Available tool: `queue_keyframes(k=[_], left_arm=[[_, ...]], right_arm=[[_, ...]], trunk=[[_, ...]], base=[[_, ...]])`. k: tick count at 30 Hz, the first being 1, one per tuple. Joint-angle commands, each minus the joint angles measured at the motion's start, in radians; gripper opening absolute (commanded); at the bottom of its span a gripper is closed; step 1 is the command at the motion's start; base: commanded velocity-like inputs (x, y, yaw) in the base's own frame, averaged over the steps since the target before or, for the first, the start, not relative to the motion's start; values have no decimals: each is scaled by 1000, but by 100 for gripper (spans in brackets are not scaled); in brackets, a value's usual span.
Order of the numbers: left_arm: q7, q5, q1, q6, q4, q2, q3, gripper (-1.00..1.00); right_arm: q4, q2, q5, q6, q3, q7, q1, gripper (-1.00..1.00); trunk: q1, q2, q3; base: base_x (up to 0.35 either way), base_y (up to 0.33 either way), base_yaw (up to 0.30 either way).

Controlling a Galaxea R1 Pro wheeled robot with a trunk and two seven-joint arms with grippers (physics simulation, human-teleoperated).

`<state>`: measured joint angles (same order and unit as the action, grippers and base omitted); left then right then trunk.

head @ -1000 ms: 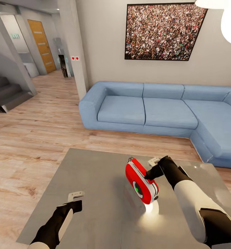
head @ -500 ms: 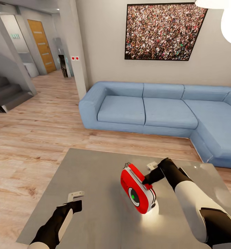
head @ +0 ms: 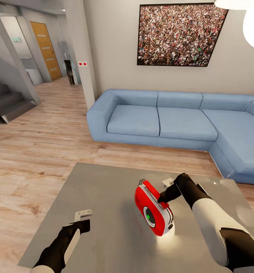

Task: Turn on the radio receiver that's on the table in the living room.

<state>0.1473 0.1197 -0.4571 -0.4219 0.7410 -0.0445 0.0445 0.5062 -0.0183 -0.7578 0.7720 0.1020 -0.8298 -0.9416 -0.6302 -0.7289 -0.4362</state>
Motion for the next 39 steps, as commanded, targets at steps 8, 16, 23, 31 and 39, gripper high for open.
queue_keyframes(k=[8, 16, 23, 31, 39], left_arm=[[0, 0, 0, 0, 0, 0, 0, -100], [0, 0, 0, 0, 0, -1, 0, -100], [0, 0, 0, 0, 0, 0, 0, -100], [0, 0, 0, 0, 0, -1, 0, -100], [0, 0, 0, 0, 0, -2, 0, -100]], right_arm=[[-4, 6, 9, 3, -1, 83, 0, -100], [-7, 7, 9, 0, -1, 82, 0, -100], [-17, 6, 14, -20, 1, 74, 1, -100], [-24, 6, 15, -44, 1, 74, 1, -100], [-27, 6, 14, -45, 1, 74, 1, -100]], trunk=[[0, 0, 0], [0, 0, 0], [0, 0, 0], [0, 0, 0], [-23, -42, -19]], base=[[0, 0, 0], [0, 0, 0], [0, 0, 0], [0, 0, 0], [0, 0, 0]])
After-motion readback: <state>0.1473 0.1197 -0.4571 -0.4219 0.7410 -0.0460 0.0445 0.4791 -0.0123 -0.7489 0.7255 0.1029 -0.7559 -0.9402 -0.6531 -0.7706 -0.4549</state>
